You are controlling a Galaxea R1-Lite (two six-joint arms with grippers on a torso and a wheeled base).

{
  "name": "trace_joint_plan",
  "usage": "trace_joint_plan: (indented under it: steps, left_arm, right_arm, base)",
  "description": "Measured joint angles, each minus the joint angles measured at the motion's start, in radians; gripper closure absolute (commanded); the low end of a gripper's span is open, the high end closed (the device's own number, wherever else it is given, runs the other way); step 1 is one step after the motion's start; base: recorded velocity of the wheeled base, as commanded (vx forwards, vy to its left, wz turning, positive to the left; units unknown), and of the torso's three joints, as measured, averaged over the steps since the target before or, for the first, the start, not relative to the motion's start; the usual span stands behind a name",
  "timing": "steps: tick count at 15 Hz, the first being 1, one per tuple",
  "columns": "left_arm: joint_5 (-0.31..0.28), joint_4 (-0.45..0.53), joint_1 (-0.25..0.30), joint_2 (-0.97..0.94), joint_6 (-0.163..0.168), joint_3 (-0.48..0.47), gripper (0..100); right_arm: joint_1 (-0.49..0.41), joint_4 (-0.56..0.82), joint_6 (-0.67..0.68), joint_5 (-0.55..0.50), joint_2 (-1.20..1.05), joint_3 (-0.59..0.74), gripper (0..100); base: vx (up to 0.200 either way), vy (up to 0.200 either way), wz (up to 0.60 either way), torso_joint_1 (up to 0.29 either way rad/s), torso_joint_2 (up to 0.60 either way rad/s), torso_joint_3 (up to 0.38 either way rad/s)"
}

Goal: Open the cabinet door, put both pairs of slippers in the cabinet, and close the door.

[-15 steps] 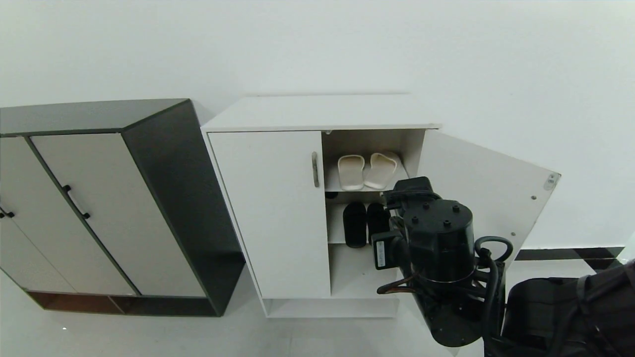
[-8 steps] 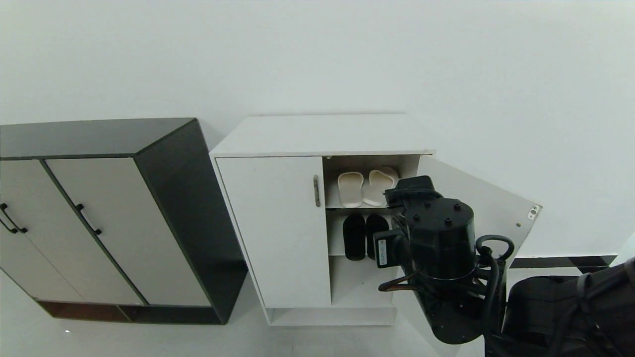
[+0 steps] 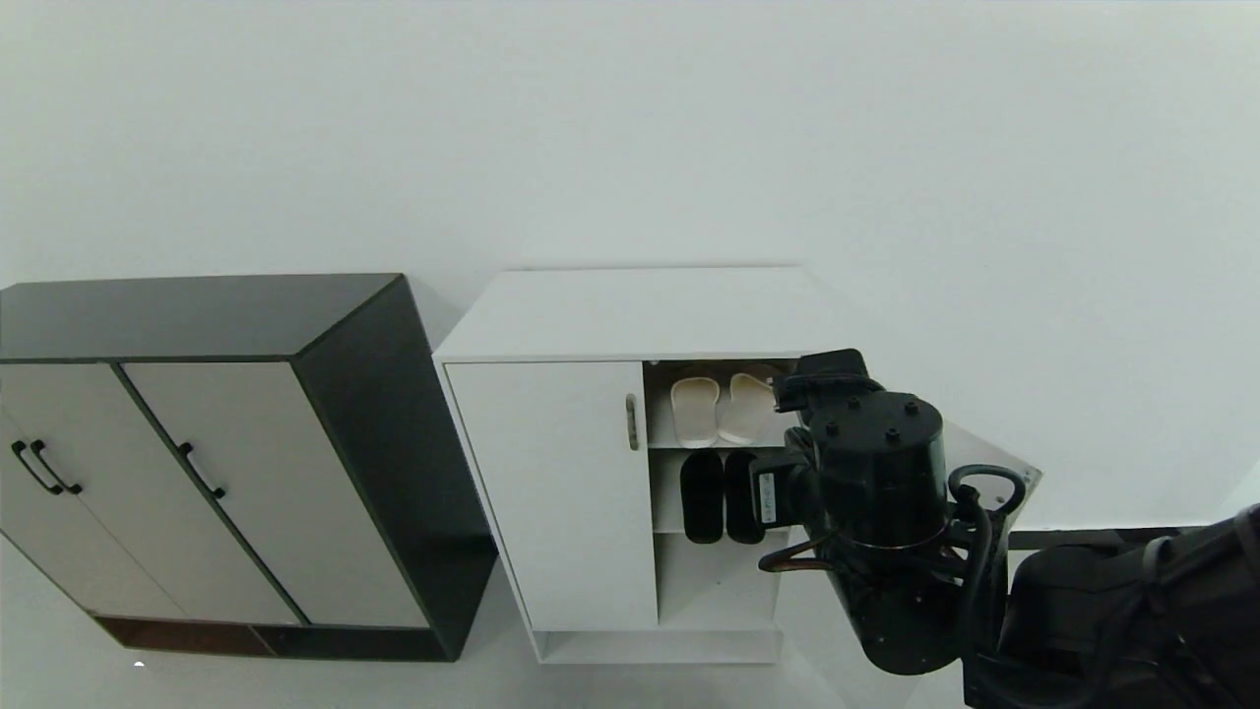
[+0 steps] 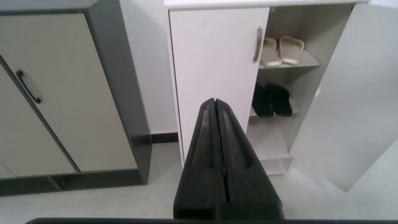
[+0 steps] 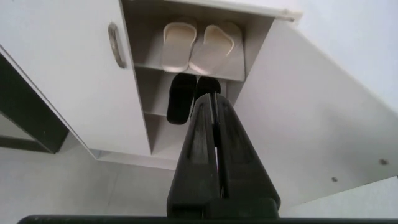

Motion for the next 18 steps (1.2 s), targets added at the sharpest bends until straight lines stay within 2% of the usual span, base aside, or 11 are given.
trace_joint_plan:
  steps: [6,13,18]
  left_arm:
    - [0.0,0.0,-0.001,0.0,-0.003,0.0,100]
    - [0.001,0.0,0.0,0.0,-0.005,0.0,100]
    - [0.002,0.0,-0.001,0.0,-0.005,0.0,100]
  right_arm:
    - [-0.001,-0.006,0.001,0.022,0.011,0.014,100]
    - [-0.012,-0.015,0.0,0.05,0.011,0.04,100]
    - [-0.031,-0.055,-0.029,0.055,0.011,0.047,100]
  base:
    - [0.0,0.0,0.0,0.221,-0.49,-0.27]
    - [0.0,0.0,0.0,0.01,-0.02,-0.014]
    - [0.0,0.0,-0.6,0.004,0.0,0.002]
